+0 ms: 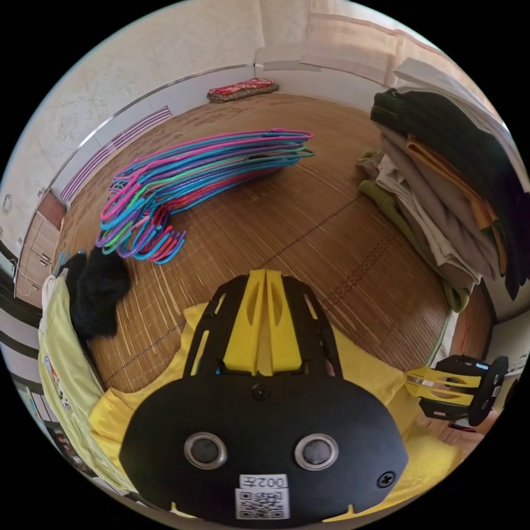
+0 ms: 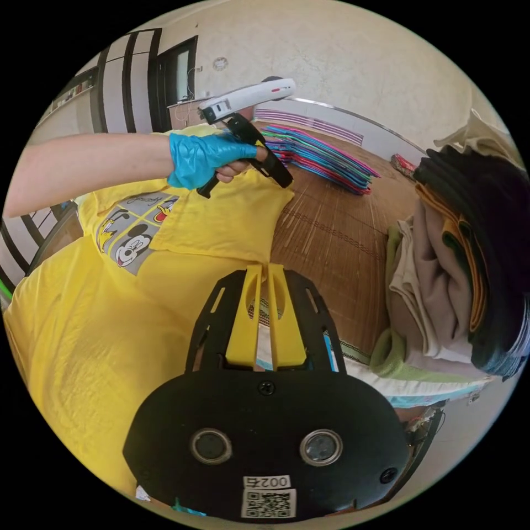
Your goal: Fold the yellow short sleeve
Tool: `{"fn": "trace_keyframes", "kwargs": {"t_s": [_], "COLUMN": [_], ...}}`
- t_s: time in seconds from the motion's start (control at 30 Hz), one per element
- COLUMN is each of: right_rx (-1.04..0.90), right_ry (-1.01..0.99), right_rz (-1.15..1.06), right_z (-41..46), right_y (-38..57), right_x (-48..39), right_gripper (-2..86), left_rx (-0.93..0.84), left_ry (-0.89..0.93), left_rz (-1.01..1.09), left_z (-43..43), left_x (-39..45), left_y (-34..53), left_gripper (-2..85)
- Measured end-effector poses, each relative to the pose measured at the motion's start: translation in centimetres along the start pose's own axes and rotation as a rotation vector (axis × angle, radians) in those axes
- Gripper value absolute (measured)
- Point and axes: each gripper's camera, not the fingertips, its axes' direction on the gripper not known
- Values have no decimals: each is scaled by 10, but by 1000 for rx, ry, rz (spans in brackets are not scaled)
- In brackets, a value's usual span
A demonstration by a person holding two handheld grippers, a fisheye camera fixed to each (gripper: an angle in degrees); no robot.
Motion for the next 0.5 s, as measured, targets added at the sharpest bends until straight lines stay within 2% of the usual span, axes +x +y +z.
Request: {"fn": "trace_keyframes", "kwargs": {"t_s": [0.27, 0.5], "right_rx": [-27, 50], "right_ry": [-74, -87], "right_rz": [8, 48], "right_z": [-9, -36], "right_y": [5, 2], "right_x": [27, 60], "right_gripper": [12, 45], "left_rx": [57, 53], "left_ry": [46, 61], "left_rz": [-106, -83], "left_z": [-35, -69], "left_x": [-58, -99], "left_y": [30, 97], "left_gripper": [-11, 2]}}
